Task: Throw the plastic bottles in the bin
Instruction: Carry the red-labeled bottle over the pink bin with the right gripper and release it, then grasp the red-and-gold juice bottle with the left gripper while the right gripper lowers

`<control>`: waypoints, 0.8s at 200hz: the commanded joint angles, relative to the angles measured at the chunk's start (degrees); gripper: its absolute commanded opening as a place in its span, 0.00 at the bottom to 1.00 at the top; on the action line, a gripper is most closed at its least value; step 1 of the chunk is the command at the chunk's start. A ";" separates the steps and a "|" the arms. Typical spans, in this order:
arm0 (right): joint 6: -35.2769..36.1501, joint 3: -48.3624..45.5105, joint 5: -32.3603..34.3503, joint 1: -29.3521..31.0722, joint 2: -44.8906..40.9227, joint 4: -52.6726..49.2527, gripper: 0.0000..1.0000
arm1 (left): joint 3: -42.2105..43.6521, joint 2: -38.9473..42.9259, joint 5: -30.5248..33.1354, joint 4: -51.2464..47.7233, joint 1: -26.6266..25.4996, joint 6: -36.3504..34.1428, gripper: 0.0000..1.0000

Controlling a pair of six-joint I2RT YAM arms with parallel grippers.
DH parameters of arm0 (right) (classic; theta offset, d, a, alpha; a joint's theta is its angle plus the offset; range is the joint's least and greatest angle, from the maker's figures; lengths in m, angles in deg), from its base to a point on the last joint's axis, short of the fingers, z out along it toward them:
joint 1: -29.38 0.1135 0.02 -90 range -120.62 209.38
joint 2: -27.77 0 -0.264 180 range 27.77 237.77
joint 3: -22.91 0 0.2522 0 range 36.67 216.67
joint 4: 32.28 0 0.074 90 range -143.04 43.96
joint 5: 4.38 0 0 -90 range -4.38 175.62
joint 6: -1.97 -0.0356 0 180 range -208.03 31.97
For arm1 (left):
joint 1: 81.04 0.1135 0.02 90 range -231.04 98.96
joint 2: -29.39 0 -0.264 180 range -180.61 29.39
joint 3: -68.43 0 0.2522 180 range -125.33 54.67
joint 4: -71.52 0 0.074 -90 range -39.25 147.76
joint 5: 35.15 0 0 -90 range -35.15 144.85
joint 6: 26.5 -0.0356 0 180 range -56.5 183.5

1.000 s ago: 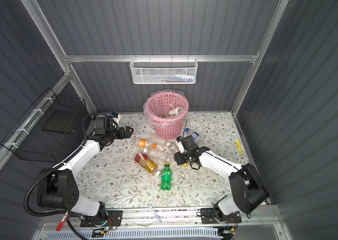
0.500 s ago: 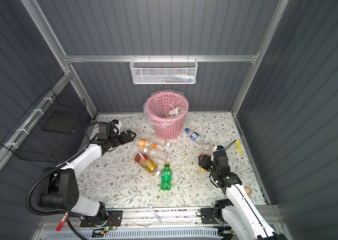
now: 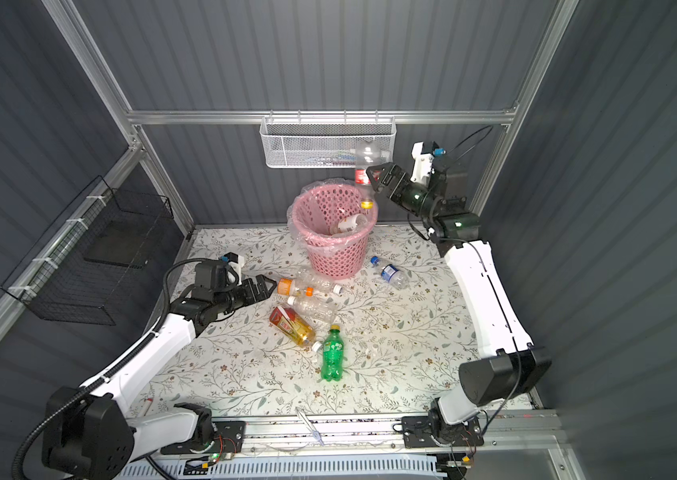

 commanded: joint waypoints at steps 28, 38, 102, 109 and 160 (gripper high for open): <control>-3.41 -16.17 0.31 -5.24 -6.80 0.65 0.99 | 3.27 6.65 0.49 -10.55 -3.10 6.88 0.99; -3.68 -20.48 0.52 -5.96 -8.97 1.80 0.99 | 3.79 7.60 0.58 -11.04 -3.97 8.33 1.00; 0.47 -43.57 9.01 -6.88 -19.62 -0.07 0.99 | 7.12 2.50 1.71 -6.19 -11.35 17.91 0.99; 0.35 -45.59 9.36 -6.96 -20.73 -0.03 0.99 | 6.82 1.15 1.82 -5.85 -11.72 18.44 1.00; -2.00 -54.71 8.63 -7.64 -25.67 2.51 0.99 | 4.58 -9.10 0.77 -0.40 -13.40 21.55 0.99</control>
